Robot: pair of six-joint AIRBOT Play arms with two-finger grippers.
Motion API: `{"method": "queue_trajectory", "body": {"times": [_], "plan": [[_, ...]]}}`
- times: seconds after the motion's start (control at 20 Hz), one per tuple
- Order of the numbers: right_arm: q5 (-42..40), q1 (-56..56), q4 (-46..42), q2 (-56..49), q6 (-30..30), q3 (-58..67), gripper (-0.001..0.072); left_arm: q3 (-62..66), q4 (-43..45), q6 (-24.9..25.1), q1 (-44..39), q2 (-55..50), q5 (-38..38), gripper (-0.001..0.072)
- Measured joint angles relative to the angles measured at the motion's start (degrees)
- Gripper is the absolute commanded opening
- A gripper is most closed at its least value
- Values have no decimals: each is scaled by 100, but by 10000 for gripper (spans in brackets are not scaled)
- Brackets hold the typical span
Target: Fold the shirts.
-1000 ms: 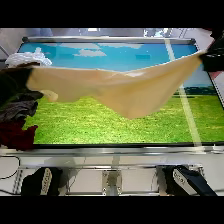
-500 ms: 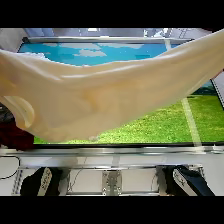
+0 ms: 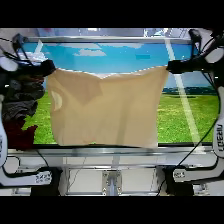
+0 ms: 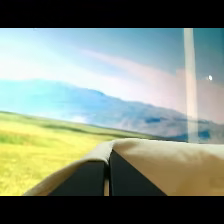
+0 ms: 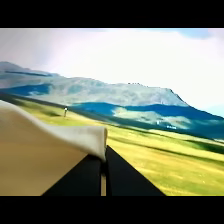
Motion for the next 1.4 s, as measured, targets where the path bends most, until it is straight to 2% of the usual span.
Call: {"method": "queue_trajectory", "body": {"times": [0.15, 0.2, 0.25, 0.3, 0.35, 0.45, 0.55, 0.7, 0.85, 0.95, 1.05, 1.1, 1.25, 1.4], "plan": [[-1102, 50, 155, -640, 140, -42, 18, 306, 116, -278, -245, -883, 807, 12], [-1443, 61, 251, -774, 173, -48, 131, 387, 142, -356, -286, -1095, 960, 69], [-1692, 66, 337, -868, 192, -55, 409, 444, 140, -378, -317, -1239, 1088, 349], [-1884, 72, 426, -935, 203, -44, 565, 494, 120, -409, -337, -1344, 1169, 689], [-1961, 72, 481, -981, 210, 9, 560, 538, 72, -431, -352, -1392, 1198, 714], [-1700, 48, 501, -1025, 234, 240, 553, 649, -7, -483, -319, -1300, 1145, 713], [-892, -44, 166, -960, 247, 654, 474, 728, -31, -376, -160, -892, 844, 713], [481, -393, -710, -568, 321, 1014, 475, 568, 376, -116, 308, 153, 76, 711], [1294, -929, -890, 76, 326, 560, 475, -688, 874, -144, 1014, 1561, -326, 709], [1493, -1237, -673, 544, 203, -297, 475, -2013, 894, -398, 1515, 2411, -415, 708], [1530, -1410, -304, 957, 2, -1333, 476, -3274, 345, -492, 2026, 2986, -400, 707], [1462, -1458, -111, 1121, -94, -1781, 475, -3788, -79, -356, 2247, 3143, -422, 706], [1331, -1552, 407, 1410, -354, -2741, 475, -4813, -1268, 256, 2802, 3204, -503, 706], [1283, -1582, 815, 1526, -525, -3117, 475, -5193, -2020, 953, 3095, 2664, -848, 705]]}}
